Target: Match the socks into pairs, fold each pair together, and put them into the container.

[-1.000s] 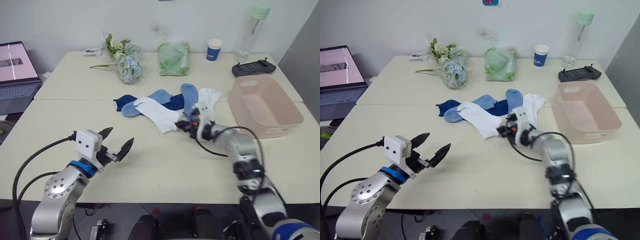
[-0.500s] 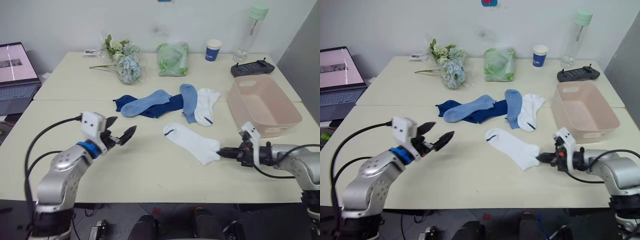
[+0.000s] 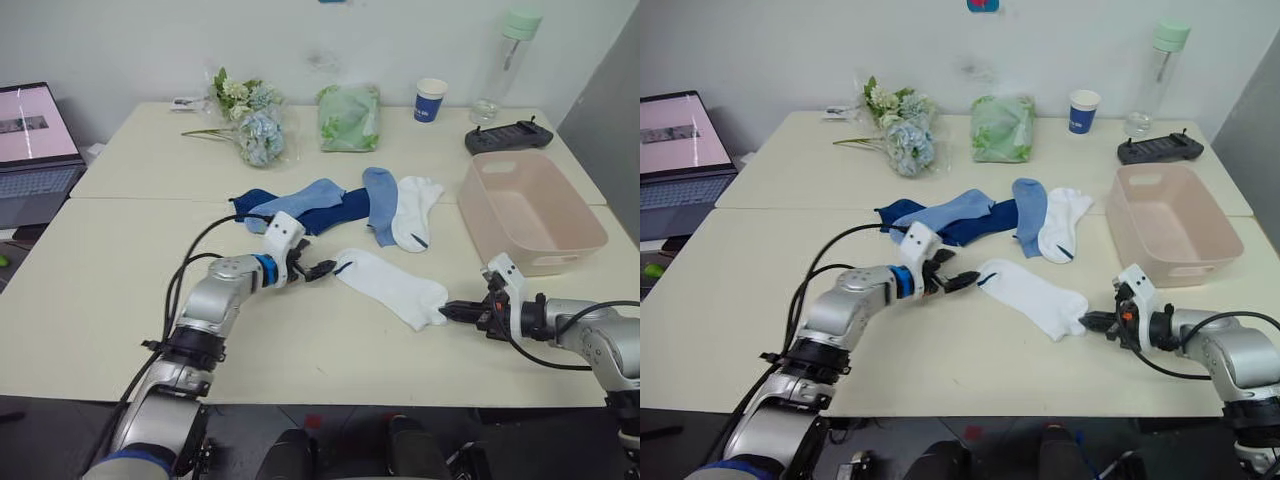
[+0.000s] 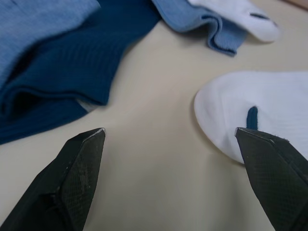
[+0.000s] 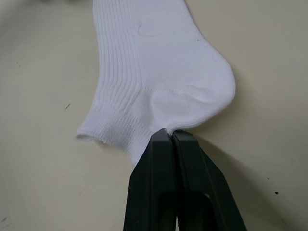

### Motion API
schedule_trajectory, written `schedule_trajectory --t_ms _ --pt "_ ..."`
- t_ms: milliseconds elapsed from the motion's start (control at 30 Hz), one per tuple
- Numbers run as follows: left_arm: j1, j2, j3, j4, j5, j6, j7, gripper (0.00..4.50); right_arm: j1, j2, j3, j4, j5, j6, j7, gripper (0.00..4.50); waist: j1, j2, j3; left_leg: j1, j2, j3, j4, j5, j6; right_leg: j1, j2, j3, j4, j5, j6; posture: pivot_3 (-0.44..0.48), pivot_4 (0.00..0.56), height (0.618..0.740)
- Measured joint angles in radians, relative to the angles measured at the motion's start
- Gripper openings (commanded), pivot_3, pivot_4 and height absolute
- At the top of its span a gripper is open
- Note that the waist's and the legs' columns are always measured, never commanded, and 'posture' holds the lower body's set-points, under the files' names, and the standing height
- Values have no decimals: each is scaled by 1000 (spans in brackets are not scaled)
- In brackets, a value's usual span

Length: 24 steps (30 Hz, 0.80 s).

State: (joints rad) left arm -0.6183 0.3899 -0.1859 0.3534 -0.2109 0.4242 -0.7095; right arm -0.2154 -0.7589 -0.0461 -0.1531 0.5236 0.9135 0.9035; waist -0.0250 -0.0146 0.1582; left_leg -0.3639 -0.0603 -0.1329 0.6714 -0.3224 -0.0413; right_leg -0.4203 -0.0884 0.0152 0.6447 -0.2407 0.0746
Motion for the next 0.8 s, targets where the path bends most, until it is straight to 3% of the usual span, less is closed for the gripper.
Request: schedule_trajectory --t_ms 433,667,800 --pt "-25 -70 5 90 40 -84 -69 167 30 11 -2 -43 7 -7 -50 0 1 0 0 0 0 -1 2 0 0 0 0 0 1 0 0 0 150 740" --pt "-9 -68 20 70 40 -79 -79 41 9 19 -7 -47 13 15 -75 0 -2 0 0 0 0 0 3 0 0 0 0 0 2 0 0 0 150 740" --pt "90 -44 63 -79 26 -18 -41 41 -44 41 -24 -37 19 25 -99 0 -8 0 0 0 1 -1 3 0 0 -1 0 0 3 0 0 0 150 740"
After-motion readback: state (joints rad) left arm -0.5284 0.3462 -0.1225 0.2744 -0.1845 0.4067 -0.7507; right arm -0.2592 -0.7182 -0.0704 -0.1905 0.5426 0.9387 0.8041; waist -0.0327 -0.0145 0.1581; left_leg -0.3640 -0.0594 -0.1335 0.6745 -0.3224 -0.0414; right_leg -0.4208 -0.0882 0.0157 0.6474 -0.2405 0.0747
